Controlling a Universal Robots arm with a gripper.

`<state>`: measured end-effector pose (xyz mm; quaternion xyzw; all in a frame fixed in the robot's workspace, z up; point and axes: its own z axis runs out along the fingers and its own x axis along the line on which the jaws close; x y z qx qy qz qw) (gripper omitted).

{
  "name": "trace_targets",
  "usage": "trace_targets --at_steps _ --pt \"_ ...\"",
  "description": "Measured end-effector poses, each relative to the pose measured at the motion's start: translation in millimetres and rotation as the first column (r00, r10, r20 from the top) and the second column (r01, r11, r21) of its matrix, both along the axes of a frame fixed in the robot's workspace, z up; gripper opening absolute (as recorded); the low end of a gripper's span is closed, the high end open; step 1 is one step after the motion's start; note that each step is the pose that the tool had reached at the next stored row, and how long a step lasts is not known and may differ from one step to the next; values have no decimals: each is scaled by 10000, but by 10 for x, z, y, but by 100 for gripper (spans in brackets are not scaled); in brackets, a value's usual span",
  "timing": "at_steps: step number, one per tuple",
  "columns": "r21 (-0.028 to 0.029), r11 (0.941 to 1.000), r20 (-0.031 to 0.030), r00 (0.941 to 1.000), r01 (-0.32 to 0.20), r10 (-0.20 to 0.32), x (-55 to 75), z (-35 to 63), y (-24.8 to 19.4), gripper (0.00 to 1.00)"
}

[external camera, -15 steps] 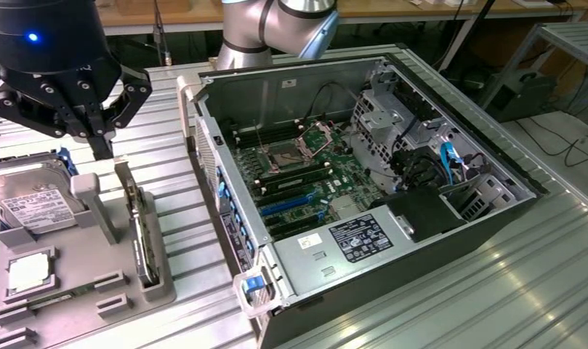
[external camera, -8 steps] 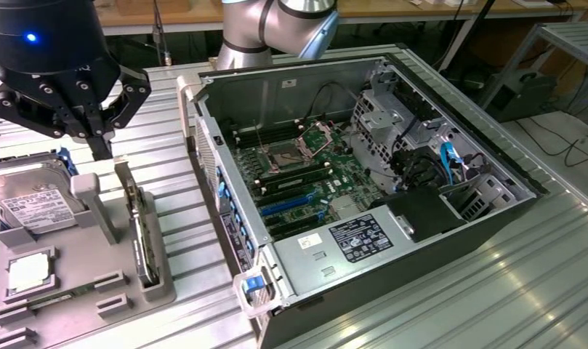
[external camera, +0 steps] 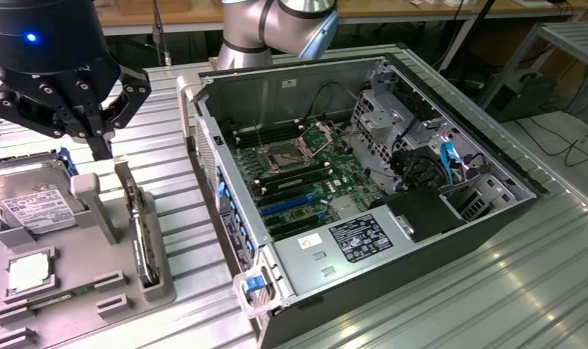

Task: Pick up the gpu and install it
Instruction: 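Pick up the gpu and move the gpu toward the slot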

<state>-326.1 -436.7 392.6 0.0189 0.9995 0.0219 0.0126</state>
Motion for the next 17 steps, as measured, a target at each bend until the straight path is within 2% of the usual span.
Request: trace_targets --at_steps 1,3,4,5,8,10,12,15,17 --pt "0 10000 0 10000 -1 1 0 0 0 11" --pt "0 10000 0 10000 0 0 0 0 0 24" --pt "0 10000 0 10000 -1 1 0 0 0 24" --pt "0 10000 0 10000 0 0 0 0 0 42" --pt "0 10000 0 10000 0 0 0 0 0 47" --pt "1 10000 0 10000 -1 1 0 0 -1 60" --pt "1 10000 1 10000 -1 1 -1 -1 -13 60" --pt "-1 10000 0 10000 -8 8 0 -3 -71 60" --pt "-1 10000 0 10000 -24 24 0 -10 -95 60"
